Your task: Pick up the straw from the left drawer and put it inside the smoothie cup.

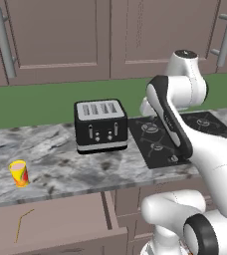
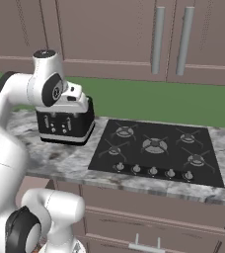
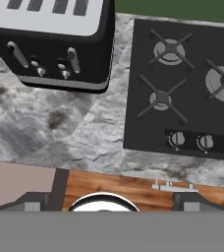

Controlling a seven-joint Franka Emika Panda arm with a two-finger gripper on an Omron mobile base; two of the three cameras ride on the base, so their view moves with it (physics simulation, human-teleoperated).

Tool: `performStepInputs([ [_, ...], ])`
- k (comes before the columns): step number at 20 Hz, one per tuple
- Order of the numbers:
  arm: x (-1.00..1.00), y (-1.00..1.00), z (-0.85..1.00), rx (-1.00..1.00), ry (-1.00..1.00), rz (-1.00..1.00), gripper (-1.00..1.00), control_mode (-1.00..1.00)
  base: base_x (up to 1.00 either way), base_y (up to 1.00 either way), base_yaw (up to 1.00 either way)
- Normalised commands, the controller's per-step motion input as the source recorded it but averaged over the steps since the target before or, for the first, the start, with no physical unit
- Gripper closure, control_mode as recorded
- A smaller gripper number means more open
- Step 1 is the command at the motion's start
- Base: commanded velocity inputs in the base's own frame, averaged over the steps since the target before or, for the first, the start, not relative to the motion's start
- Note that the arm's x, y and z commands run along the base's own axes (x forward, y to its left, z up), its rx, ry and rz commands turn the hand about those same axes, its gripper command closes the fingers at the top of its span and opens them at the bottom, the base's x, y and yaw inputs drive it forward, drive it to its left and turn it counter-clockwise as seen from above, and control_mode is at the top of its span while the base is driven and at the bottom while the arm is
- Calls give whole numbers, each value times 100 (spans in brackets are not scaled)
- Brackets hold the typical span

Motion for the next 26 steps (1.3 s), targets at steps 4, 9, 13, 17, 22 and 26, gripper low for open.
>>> performStepInputs([
  [4, -49, 0, 0, 0, -2, 0, -100, -100, 0, 0, 0],
  [9, -34, 0, 0, 0, -4, 0, -100, -100, 0, 0, 0],
  [13, 0, 0, 0, 0, 0, 0, -100, -100, 0, 0, 0],
  [17, 0, 0, 0, 0, 0, 0, -100, -100, 0, 0, 0],
  [22, 0, 0, 0, 0, 0, 0, -100, 100, 0, -5, 2],
  [26, 0, 0, 0, 0, 0, 0, -100, 100, 0, -30, 7],
])
